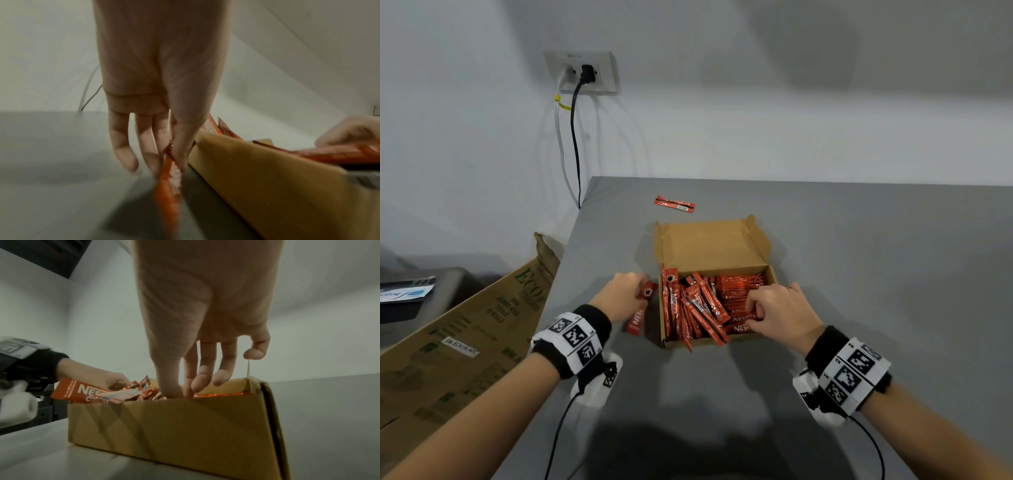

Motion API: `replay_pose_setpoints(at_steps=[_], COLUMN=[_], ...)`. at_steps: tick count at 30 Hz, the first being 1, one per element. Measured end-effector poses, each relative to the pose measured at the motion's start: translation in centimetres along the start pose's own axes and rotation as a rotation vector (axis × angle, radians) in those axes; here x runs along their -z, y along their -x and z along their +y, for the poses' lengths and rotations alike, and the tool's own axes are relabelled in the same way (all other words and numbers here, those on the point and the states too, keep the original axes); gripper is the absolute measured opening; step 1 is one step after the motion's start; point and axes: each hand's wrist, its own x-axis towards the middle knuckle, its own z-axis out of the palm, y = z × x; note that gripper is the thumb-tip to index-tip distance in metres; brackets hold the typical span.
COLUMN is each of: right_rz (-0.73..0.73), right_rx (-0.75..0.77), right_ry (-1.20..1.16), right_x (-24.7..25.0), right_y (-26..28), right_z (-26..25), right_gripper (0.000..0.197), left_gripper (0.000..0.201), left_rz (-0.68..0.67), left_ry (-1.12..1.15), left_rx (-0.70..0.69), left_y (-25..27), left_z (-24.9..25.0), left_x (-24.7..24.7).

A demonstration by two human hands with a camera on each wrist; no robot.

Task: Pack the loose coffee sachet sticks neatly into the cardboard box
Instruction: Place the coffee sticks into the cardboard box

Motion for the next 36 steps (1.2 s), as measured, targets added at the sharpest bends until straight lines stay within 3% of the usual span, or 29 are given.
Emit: replay_pose_setpoints(at_steps=[3,6,7,11,14,16,19,21,24,31,36], right_rz=[-0.005,0.005,0.036,0.177,0.183,0.252,0.275,0.291,0.295,0.066,-0.022], right_rx=[0.008,0.016,0.029,0.21,0.334,0.366,0.274,0.131,0.008,0.064,0.055], right_ry=[0.002,-0.008,-0.024,-0.347,-0.441,-0.405,-0.306,-0.243,-0.331,-0.345,-0.095], right_x=[0.1,0.3,0.2,0.5,0.9,0.8,1.0,1.6,2.4,1.1,0.3], right_y=[-0.1,-0.4,-0.5,-0.4,-0.3,-0.4,-0.3,0.0,0.5,1.4,1.2], right_z=[0.0,-0.1,-0.2,-0.8,-1.4,-0.8,1.4,2.8,4.3,4.5,3.7], right_gripper=[0.012,0.011,0.013,0.034,0.043,0.029,0.012,0.008,0.007,0.009,0.012], left_gripper=[0.01,0.01,0.012,0.014,0.008,0.008,0.021,0.031,0.019,0.031,0.025], left_rz=[0.181,0.41,0.401,0.132,0.165,0.189,0.144,0.125,0.126,0.052,0.048], left_ry=[-0.025,-0.044,-0.01,0.126,0.124,0.151,0.185,0.066,-0.114,-0.397,-0.482], left_rx=[0.029,-0.168,-0.233,-0.367,-0.425,-0.42,-0.421,-0.438,-0.473,-0.461,-0.479], left_y=[-0.1,0.6,1.1,2.9,2.8,2.6,2.1,1.6,0.9,-0.1,-0.4], left_z=[0.4,2.2,3.4,7.5,9.3,10.1,10.9,11.0,11.2,11.5,11.2], left_x=[2.3,3.7,3.9,2.1,-0.1,-1.0,-1.6,-1.8,-2.4,-4.9,-5.5])
